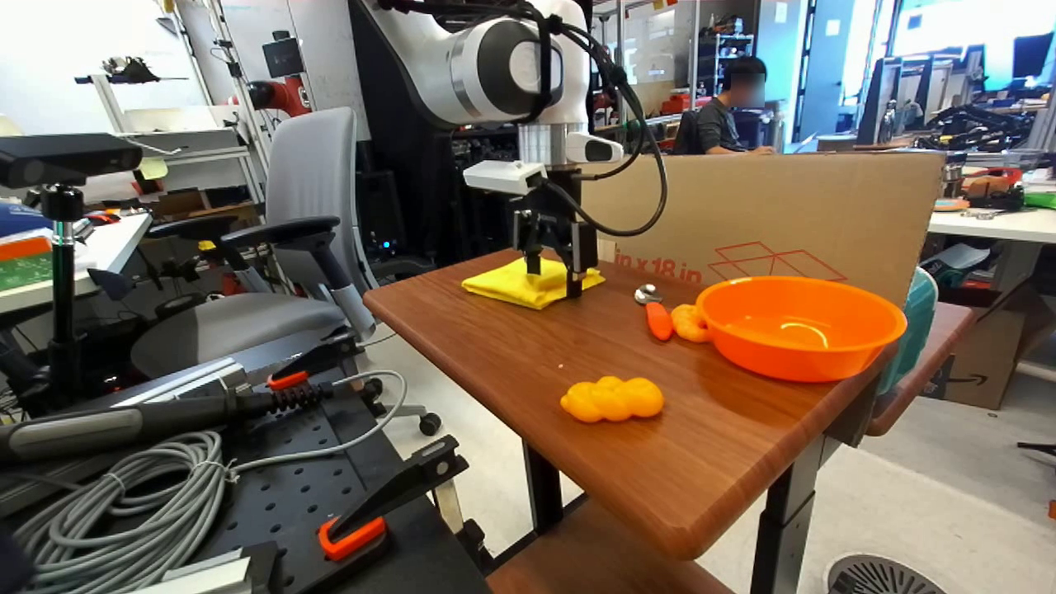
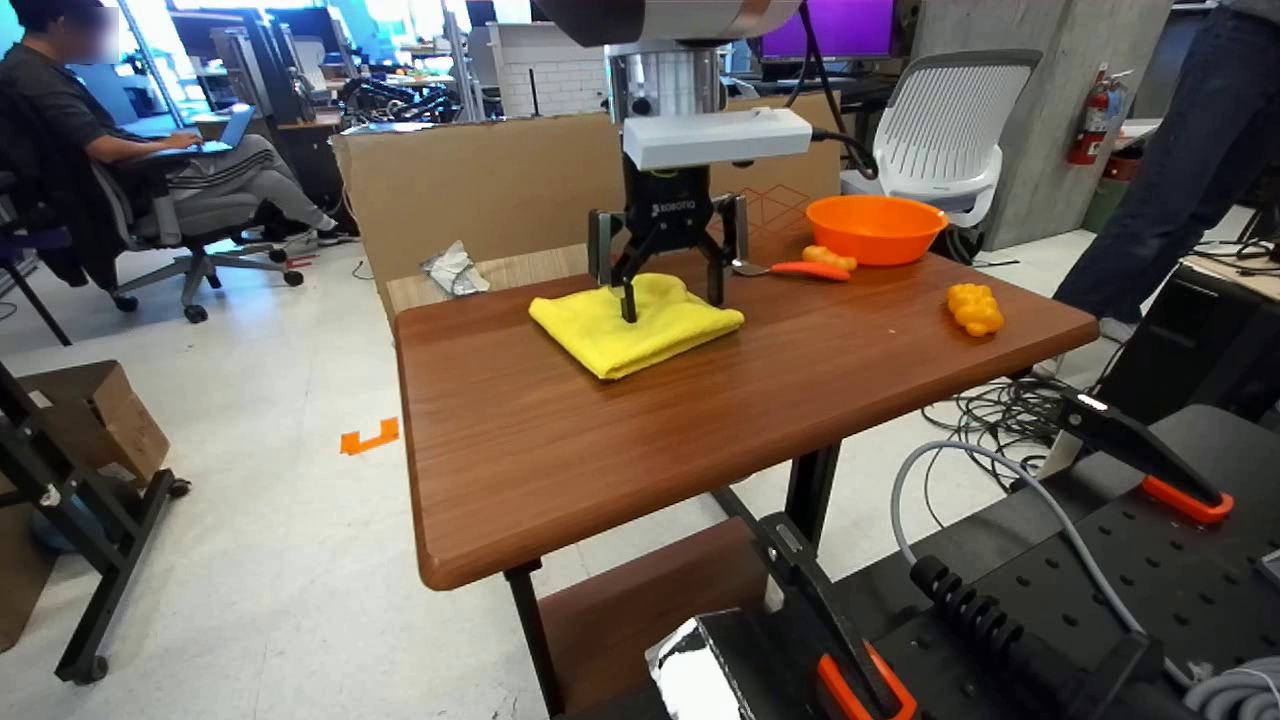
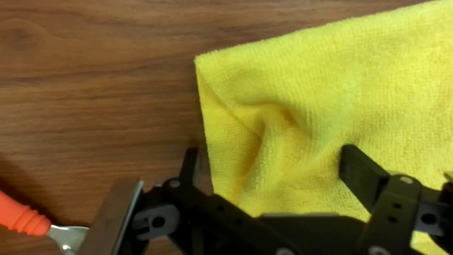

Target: Move the yellow towel to the right

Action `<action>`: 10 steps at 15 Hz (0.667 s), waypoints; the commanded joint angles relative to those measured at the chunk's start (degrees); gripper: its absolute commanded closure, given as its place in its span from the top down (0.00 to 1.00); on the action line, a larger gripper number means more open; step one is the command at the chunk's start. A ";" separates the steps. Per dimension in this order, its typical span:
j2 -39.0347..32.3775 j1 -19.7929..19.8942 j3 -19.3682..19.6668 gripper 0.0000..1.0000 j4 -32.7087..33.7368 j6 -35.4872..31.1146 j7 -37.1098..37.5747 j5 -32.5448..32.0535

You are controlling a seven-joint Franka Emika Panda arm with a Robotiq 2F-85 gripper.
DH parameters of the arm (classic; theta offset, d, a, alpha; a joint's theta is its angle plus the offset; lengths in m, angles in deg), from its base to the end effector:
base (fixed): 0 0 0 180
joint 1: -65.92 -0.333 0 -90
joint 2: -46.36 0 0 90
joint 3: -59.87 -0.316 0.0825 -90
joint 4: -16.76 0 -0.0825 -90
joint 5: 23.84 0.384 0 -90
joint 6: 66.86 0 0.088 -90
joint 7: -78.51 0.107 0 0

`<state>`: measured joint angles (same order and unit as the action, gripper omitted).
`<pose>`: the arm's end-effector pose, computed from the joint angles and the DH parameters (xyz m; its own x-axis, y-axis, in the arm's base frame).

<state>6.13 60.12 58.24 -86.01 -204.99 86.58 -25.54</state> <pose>0.6375 0.0820 0.1500 0.9965 0.0053 -0.0837 0.0063 -0.9999 0.0114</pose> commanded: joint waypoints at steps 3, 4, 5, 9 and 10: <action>-1.41 2.60 0.06 1.00 2.85 2.09 -0.68 2.83; -1.29 3.16 0.08 1.00 2.80 1.99 -0.74 3.28; -1.38 3.78 -0.03 1.00 2.98 1.98 -0.97 3.73; -1.31 5.60 -0.01 1.00 3.33 2.23 -0.93 5.31; -1.36 5.92 0.03 1.00 3.50 2.23 -0.82 5.77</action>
<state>5.93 65.03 58.32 -85.06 -204.99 86.55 -22.20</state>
